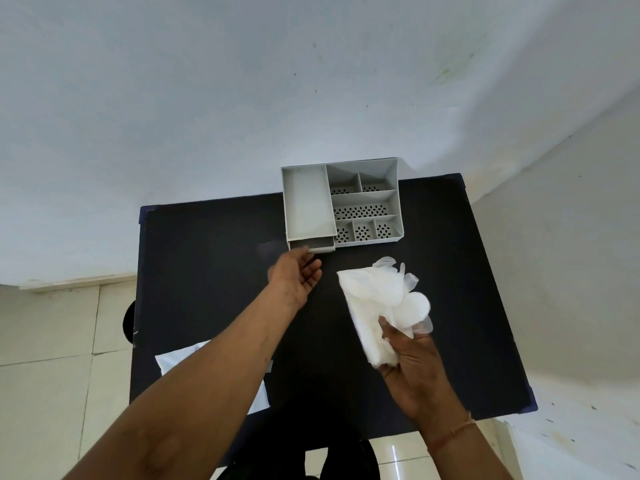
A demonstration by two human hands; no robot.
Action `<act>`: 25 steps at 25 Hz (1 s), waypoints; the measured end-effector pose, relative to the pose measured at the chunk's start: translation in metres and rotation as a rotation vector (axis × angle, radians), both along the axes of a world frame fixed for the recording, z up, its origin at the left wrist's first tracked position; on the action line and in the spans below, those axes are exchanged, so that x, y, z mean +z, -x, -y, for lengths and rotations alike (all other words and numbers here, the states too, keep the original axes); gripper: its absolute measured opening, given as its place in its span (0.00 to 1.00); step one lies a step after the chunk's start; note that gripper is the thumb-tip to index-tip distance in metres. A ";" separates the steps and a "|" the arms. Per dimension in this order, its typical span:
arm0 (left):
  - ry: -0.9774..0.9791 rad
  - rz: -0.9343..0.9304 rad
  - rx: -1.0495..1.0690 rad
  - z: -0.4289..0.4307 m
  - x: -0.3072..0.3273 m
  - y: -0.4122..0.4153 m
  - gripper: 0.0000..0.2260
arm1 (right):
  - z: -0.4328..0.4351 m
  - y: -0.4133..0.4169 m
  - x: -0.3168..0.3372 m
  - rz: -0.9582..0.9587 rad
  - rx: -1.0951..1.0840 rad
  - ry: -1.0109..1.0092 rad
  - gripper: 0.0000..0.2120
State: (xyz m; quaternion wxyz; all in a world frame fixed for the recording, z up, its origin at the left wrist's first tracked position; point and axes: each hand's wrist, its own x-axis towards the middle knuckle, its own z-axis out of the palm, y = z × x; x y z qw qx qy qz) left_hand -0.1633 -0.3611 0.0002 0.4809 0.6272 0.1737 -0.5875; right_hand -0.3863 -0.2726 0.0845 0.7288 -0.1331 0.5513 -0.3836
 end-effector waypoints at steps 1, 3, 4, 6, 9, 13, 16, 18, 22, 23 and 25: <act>-0.014 0.010 -0.013 -0.009 -0.001 0.003 0.10 | 0.000 0.000 0.000 -0.011 0.010 -0.001 0.25; -0.039 0.037 -0.059 -0.032 -0.002 0.010 0.11 | -0.001 -0.002 -0.001 -0.037 0.039 -0.007 0.22; -0.050 0.046 -0.089 -0.044 -0.003 0.013 0.12 | -0.001 -0.003 -0.003 -0.047 0.054 -0.010 0.21; -0.053 0.054 -0.138 -0.068 -0.007 0.018 0.14 | 0.001 -0.007 -0.003 -0.064 0.086 -0.016 0.20; -0.011 0.016 -0.148 -0.088 -0.007 0.020 0.19 | 0.007 -0.016 -0.003 -0.056 0.102 -0.032 0.19; 0.026 -0.065 -0.247 -0.094 0.003 0.015 0.13 | 0.019 -0.032 -0.014 -0.055 0.064 -0.050 0.19; -0.050 0.104 -0.376 -0.104 0.014 0.009 0.16 | 0.027 -0.049 -0.020 -0.058 0.064 -0.061 0.20; -0.047 0.245 -0.325 -0.109 0.025 0.004 0.15 | 0.033 -0.062 -0.024 -0.075 0.096 -0.038 0.19; 0.118 0.252 -0.323 -0.096 0.050 -0.004 0.12 | 0.046 -0.086 -0.031 -0.139 0.198 -0.030 0.16; 0.126 0.287 -0.371 -0.089 0.049 -0.007 0.10 | 0.050 -0.090 -0.033 -0.165 0.261 -0.045 0.15; 0.092 0.374 -0.462 -0.075 0.043 -0.014 0.13 | 0.058 -0.092 -0.037 -0.286 0.392 -0.024 0.15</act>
